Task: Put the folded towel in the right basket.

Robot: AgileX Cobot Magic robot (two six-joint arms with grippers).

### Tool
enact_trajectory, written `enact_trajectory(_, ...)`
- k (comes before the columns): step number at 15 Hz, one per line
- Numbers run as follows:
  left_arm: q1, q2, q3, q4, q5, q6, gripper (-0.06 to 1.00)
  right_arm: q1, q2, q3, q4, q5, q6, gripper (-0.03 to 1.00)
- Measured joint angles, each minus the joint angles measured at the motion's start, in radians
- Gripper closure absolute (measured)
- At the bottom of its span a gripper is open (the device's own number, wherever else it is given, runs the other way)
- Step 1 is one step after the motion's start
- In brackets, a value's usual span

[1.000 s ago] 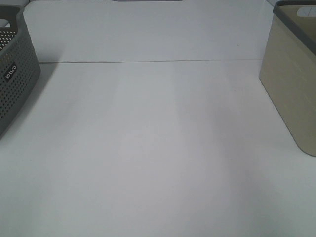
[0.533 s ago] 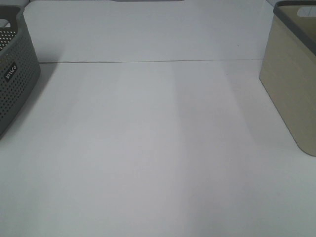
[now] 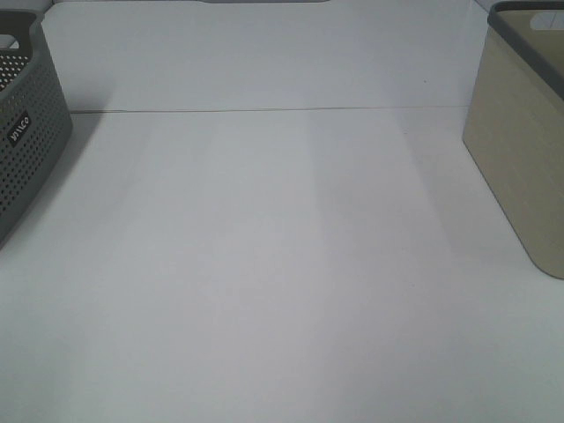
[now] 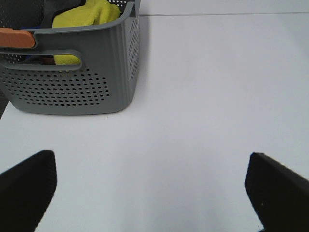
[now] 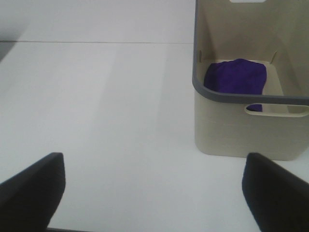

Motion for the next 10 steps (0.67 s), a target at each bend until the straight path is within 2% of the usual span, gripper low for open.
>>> enact_trajectory(3,0.0,0.0,0.0,0.0,0.0,0.0,-0.05,0.0,-0.243,0.205,-0.012,-0.045,-0.147,0.01)
enact_trajectory(6,0.0,0.0,0.0,0.0,0.0,0.0,-0.05,0.0,-0.33,0.348,-0.012,-0.101,-0.181,0.01)
enact_trajectory(10,0.0,0.0,0.0,0.0,0.0,0.0,-0.05,0.0,-0.33,0.528,-0.009,-0.115,-0.168,0.01)
